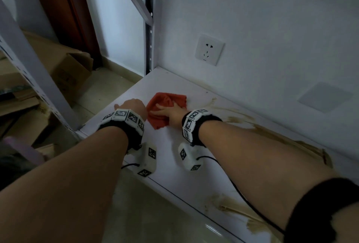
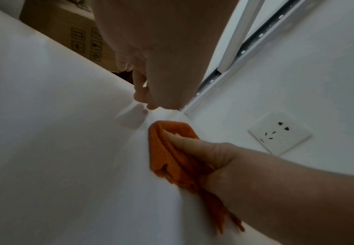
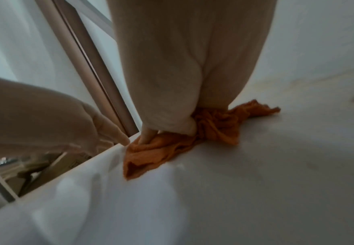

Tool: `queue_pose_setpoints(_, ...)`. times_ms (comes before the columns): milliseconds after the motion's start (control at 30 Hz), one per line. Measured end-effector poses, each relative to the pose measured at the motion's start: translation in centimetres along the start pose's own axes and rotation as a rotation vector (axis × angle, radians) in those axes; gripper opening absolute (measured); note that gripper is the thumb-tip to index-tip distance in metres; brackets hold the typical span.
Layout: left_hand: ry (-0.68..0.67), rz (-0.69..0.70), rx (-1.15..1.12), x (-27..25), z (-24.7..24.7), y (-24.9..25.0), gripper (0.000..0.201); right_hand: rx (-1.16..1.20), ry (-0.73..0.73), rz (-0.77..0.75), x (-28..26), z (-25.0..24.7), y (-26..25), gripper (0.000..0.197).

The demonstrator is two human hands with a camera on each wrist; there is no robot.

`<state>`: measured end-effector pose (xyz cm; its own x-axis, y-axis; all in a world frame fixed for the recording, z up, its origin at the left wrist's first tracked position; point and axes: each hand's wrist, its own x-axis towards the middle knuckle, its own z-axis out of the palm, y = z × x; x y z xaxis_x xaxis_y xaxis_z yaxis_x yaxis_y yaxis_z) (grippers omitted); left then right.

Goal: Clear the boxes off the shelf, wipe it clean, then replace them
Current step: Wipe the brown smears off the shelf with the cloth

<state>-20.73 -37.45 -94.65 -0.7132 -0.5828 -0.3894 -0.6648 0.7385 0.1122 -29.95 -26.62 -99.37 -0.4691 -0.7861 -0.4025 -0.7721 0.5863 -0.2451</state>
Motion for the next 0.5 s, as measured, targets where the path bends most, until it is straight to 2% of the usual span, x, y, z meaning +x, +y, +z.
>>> queue_pose_setpoints(67,0.061,0.038,-0.012,0.4,0.6,0.7,0.028,-0.005,-0.012,-0.027,0.2,-0.2,0.9,0.056)
queue_pose_setpoints(133,0.073,0.077,0.002,0.3,1.2,1.6,0.027,0.032,-0.039,0.028,0.4,-0.5,2.6,0.05)
queue_pose_setpoints(200,0.084,0.072,0.019,0.5,1.8,1.9,0.026,0.071,0.006,0.076,0.4,-0.8,4.4,0.046)
queue_pose_setpoints(333,0.086,0.057,-0.042,0.9,1.9,1.7,0.024,0.06,0.109,0.209,-0.2,-1.4,8.1,0.053)
queue_pose_setpoints(500,0.096,0.053,-0.083,1.1,2.0,1.4,0.022,0.054,0.165,0.303,-1.5,-2.2,12.0,0.053)
